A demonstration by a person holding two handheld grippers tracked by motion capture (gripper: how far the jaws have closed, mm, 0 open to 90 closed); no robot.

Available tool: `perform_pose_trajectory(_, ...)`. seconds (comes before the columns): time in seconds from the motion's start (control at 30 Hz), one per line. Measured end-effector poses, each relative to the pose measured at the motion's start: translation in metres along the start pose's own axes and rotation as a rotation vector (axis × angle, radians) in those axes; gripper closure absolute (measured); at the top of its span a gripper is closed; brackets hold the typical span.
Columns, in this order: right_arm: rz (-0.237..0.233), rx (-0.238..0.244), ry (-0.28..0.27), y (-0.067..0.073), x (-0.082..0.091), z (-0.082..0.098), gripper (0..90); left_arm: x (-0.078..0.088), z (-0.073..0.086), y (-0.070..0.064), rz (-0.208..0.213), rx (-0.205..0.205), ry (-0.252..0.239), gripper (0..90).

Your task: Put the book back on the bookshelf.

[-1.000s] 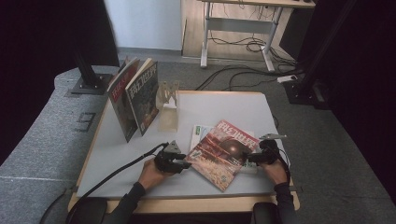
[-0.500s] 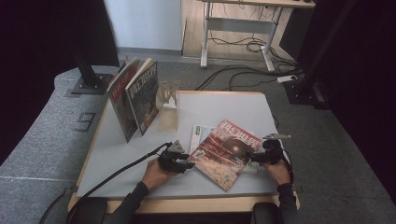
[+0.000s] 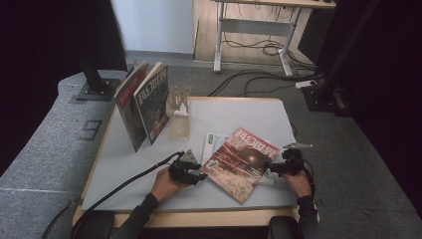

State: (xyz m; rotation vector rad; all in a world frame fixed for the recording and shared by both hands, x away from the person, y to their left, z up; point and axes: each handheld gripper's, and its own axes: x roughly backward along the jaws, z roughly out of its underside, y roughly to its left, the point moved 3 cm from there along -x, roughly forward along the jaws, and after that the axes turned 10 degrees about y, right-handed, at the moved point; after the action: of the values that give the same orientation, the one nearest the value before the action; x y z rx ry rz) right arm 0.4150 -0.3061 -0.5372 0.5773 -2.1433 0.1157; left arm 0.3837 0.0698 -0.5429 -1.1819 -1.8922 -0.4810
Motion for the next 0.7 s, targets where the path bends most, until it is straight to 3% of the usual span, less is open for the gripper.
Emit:
perform_pose_trajectory(0.1,-0.001,-0.004,-0.001,-0.001,-0.001,0.000,3.6,0.001,0.003,0.005,-0.018,-0.013,0.046,42.1)
perform_pose_trajectory(0.2,-0.011,-0.020,-0.003,-0.003,-0.004,-0.001,2.7,0.004,0.009,0.008,-0.031,-0.021,0.064,29.4)
perform_pose_trajectory(0.37,-0.023,-0.031,-0.005,-0.003,-0.007,-0.003,1.6,0.005,0.013,0.011,-0.047,-0.029,0.074,17.5)
perform_pose_trajectory(0.4,-0.029,-0.036,-0.004,-0.004,-0.009,-0.004,1.0,0.004,0.016,0.011,-0.091,-0.054,0.086,13.3)
perform_pose_trajectory(0.53,-0.039,-0.051,-0.005,-0.008,-0.013,-0.005,0.0,0.001,0.019,0.015,-0.116,-0.025,0.072,1.5)
perform_pose_trajectory(0.7,-0.053,-0.067,-0.010,-0.012,-0.016,-0.009,0.0,0.001,0.020,0.015,-0.117,-0.020,0.077,0.0)
